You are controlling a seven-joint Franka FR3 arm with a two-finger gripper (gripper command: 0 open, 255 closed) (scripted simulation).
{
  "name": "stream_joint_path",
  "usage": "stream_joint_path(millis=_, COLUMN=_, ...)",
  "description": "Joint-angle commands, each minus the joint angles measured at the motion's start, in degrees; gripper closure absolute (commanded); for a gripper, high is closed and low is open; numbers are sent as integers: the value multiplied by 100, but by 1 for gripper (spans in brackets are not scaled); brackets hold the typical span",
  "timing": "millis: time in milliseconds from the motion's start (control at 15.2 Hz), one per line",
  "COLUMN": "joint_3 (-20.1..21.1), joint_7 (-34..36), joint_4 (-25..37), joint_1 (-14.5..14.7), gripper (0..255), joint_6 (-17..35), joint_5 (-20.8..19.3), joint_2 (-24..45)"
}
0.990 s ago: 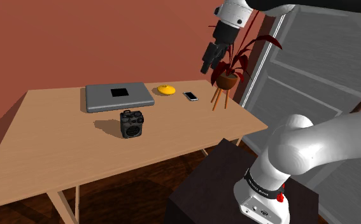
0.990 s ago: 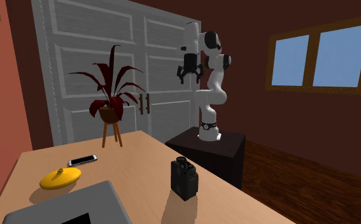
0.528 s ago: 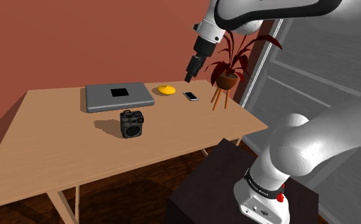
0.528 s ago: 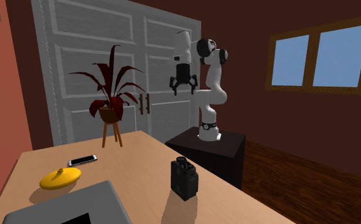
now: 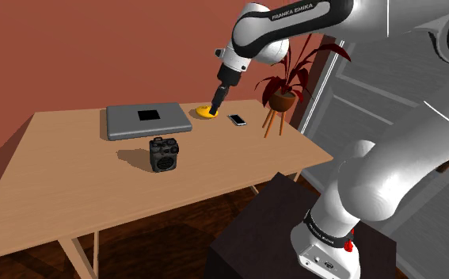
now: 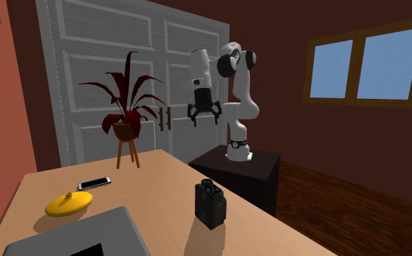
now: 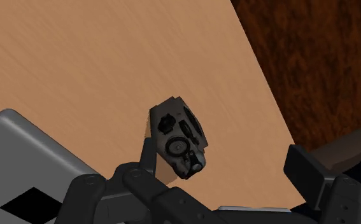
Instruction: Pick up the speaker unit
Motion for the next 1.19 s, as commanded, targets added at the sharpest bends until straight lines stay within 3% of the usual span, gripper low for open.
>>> stream_joint_path(millis=0, joint_3=-119, joint_7=-481, joint_4=184, joint_1=142, gripper=0, joint_6=222, joint_5=246, joint_2=460)
stream_joint_path(millis=462, joint_3=-201, joint_7=-2072, joint_4=1078, joint_1=444, gripper=0, joint_6=610, joint_5=1285, joint_2=2058)
stream_joint_path(millis=792, joint_3=17, joint_7=-3034, joint_4=1910, joint_1=426, gripper=0, joint_6=634, joint_5=1906, joint_2=3157)
stream_joint_path(millis=1122, joint_3=336, joint_7=-3751, joint_4=2867, joint_1=342, gripper=0, joint_6=549, joint_5=2262, joint_2=4204)
